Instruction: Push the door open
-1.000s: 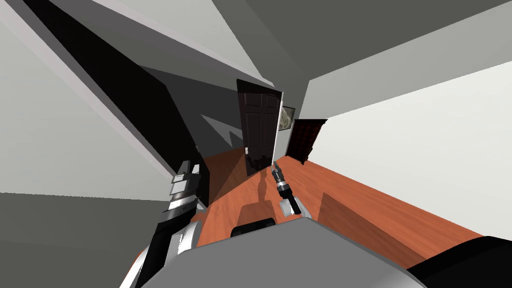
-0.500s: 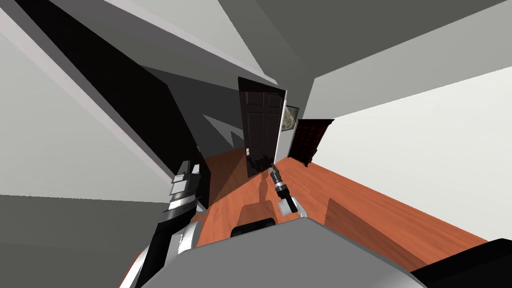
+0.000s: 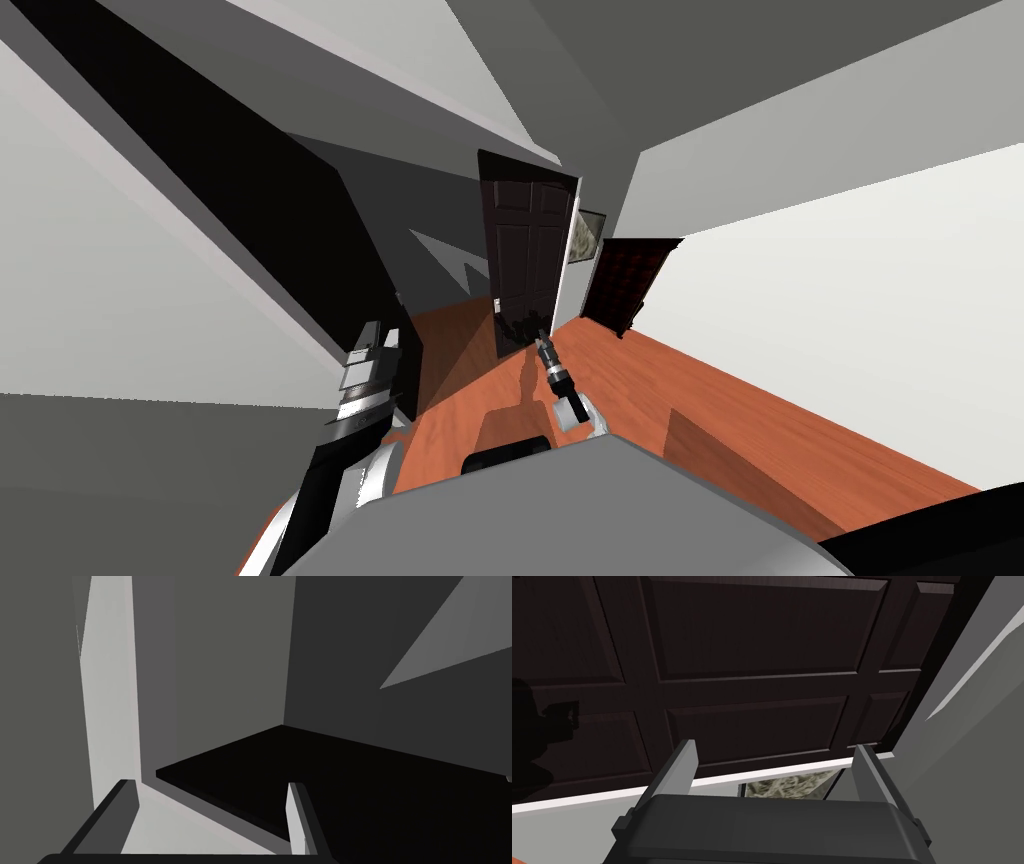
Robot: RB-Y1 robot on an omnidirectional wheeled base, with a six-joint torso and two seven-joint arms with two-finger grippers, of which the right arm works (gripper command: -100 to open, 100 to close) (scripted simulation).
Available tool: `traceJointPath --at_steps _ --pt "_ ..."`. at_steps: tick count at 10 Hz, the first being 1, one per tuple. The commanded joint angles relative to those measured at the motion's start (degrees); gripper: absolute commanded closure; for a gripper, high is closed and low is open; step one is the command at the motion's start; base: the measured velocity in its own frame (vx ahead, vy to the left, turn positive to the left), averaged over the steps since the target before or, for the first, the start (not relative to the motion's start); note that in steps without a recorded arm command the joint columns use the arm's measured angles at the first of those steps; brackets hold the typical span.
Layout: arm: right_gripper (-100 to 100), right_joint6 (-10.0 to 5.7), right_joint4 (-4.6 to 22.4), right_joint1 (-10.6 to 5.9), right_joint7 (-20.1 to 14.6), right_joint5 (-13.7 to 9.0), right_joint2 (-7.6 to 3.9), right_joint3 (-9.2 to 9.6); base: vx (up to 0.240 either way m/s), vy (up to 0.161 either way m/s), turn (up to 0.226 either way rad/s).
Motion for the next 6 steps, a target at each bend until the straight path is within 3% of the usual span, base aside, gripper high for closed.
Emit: traceJointPath --at_steps 1,6 --pt "-100 -0.5 1.6 -0.68 0.0 -0.1 -0.06 -0.04 0.07 -0.011 0.019" --pt "-100 -1.85 9.6 -4.21 0.7 -0.4 0.47 0.34 0.082 -0.027 0.055"
